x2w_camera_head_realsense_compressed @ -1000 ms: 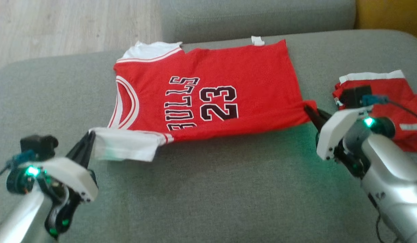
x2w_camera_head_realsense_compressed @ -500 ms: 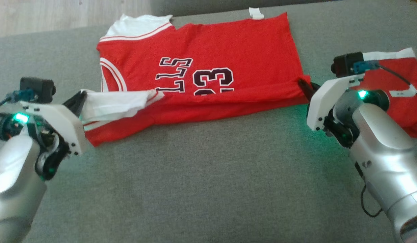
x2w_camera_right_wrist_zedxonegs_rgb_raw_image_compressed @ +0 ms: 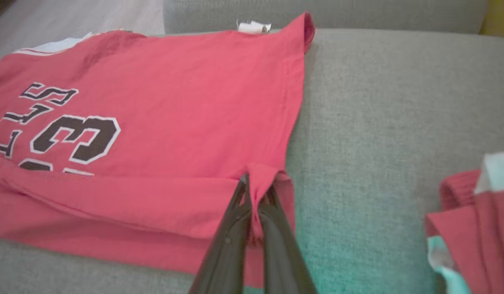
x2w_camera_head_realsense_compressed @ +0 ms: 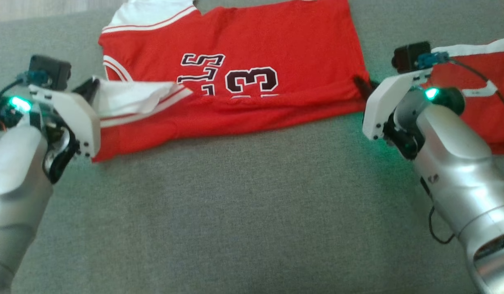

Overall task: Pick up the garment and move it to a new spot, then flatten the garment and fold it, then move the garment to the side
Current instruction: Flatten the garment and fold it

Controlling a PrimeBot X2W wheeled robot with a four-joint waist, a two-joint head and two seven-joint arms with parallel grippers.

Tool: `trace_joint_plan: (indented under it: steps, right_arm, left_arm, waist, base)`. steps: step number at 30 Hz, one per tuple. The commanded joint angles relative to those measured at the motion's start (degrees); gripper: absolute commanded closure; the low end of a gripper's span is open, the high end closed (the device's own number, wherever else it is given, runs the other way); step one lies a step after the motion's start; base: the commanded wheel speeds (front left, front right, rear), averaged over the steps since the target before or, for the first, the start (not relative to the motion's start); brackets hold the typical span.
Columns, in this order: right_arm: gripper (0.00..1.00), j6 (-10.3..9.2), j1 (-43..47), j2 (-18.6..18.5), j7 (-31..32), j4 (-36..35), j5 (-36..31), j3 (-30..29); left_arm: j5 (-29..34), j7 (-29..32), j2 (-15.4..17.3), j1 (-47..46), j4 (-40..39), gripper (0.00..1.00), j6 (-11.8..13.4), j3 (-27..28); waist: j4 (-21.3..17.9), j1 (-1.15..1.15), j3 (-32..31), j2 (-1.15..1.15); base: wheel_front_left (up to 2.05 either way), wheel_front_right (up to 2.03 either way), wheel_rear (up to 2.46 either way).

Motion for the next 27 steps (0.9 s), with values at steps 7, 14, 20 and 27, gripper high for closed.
trace_joint_plan:
  steps: [7,14,20,27]
  right_arm:
    - [0.00,-0.05,-7.47,1.88,-10.64,3.53,-0.05,-4.85]
    - [0.00,-0.05,-7.78,1.33,-23.93,5.12,-1.72,-7.65]
    - [0.00,-0.05,-3.45,-0.73,-26.46,-1.84,-5.37,-11.46]
    - [0.00,-0.05,12.56,1.26,-26.50,-19.68,-16.72,-24.79]
  left_arm:
    - [2.40,-16.56,-2.11,-11.39,4.48,0.00,3.58,4.68]
    - [1.44,-30.15,-5.85,-11.19,7.33,0.00,4.65,7.89]
    - [3.31,-31.42,-6.61,-4.52,-1.81,0.00,6.81,14.29]
    - [9.36,-31.45,-10.57,12.35,-16.83,0.00,9.64,23.05]
  waist:
    - [-0.26,-0.01,1.89,0.00]
    - [0.83,-0.01,-0.91,0.00]
    - [1.56,-0.01,-4.78,0.00]
    - [2.33,-0.01,-9.66,0.00]
  base:
    - [0.00,0.00,0.00]
    - [0.00,0.00,0.00]
    - [0.00,0.00,0.00]
    - [0.00,0.00,0.00]
